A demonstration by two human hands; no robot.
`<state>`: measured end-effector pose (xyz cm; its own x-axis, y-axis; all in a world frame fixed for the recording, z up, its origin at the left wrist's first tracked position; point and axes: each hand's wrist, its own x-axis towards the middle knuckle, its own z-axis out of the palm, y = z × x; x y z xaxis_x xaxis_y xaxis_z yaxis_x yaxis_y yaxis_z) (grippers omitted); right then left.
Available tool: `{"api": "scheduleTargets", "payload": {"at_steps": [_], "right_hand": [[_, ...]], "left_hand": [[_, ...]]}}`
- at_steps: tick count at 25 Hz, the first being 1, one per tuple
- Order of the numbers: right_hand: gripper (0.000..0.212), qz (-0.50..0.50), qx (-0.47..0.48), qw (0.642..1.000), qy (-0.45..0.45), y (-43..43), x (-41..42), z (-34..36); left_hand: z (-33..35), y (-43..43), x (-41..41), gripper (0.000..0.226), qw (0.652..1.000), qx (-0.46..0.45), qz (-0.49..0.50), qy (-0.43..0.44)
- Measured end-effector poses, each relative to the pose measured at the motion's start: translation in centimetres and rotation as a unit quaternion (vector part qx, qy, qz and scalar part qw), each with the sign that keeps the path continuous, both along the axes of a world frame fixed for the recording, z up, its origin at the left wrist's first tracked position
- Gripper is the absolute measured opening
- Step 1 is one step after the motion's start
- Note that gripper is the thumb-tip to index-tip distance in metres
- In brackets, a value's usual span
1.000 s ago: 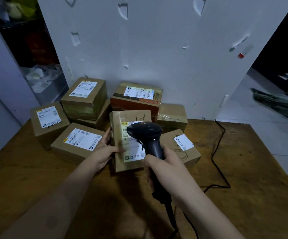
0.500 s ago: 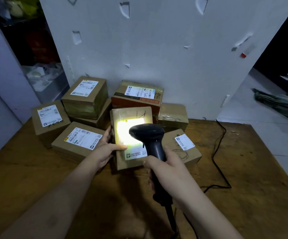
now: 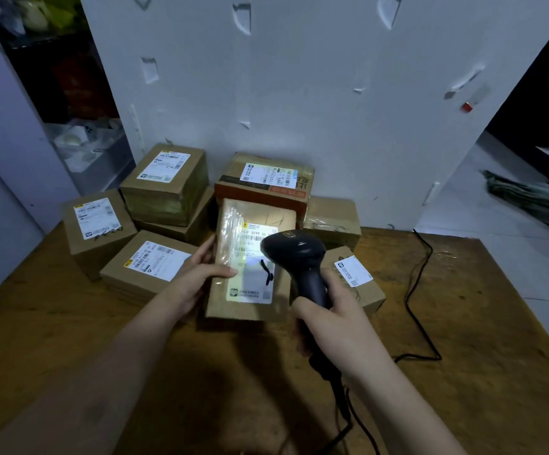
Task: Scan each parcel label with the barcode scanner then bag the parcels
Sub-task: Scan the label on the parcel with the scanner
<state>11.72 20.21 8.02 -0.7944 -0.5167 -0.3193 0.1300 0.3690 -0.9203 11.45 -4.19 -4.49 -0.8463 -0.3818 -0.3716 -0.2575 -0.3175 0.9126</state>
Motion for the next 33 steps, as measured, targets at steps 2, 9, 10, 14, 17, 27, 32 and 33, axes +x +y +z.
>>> {"api": "scheduleTargets", "payload": {"at_steps": [2, 9, 10, 14, 17, 27, 32, 33], "right_hand": [[0.034, 0.012, 0.022, 0.999, 0.026, 0.4, -0.7, -0.5], [0.023, 0.081, 0.119, 0.985, 0.089, 1.2, -0.9, -2.0], [0.02, 0.085, 0.137, 0.982, 0.098, 1.2, -0.7, -2.2], [0.021, 0.102, 0.173, 0.969, 0.142, 0.9, 0.1, -2.3], [0.022, 0.109, 0.158, 0.971, 0.142, 0.8, 0.5, -2.2], [0.016, 0.083, 0.17, 0.973, 0.13, 0.7, 0.8, -2.2], [0.02, 0.086, 0.156, 0.978, 0.109, 0.7, 1.0, -1.8], [0.021, 0.085, 0.151, 0.979, 0.104, 0.7, 1.0, -1.8]], "left_hand": [[1.4, -1.1, 0.0, 0.105, 0.998, -0.022, -0.048, -0.034], [5.6, -5.4, -0.9, 0.101, 0.961, -0.144, -0.197, -0.132], [5.8, -5.6, -1.0, 0.102, 0.958, -0.149, -0.204, -0.133], [5.9, -5.6, -1.3, 0.108, 0.956, -0.151, -0.218, -0.129], [6.0, -5.5, -1.2, 0.11, 0.951, -0.158, -0.229, -0.132], [6.3, -6.0, -1.7, 0.11, 0.954, -0.157, -0.227, -0.119], [6.4, -6.0, -1.6, 0.109, 0.958, -0.144, -0.219, -0.118], [6.4, -6.0, -1.5, 0.109, 0.959, -0.142, -0.217, -0.117]]}}
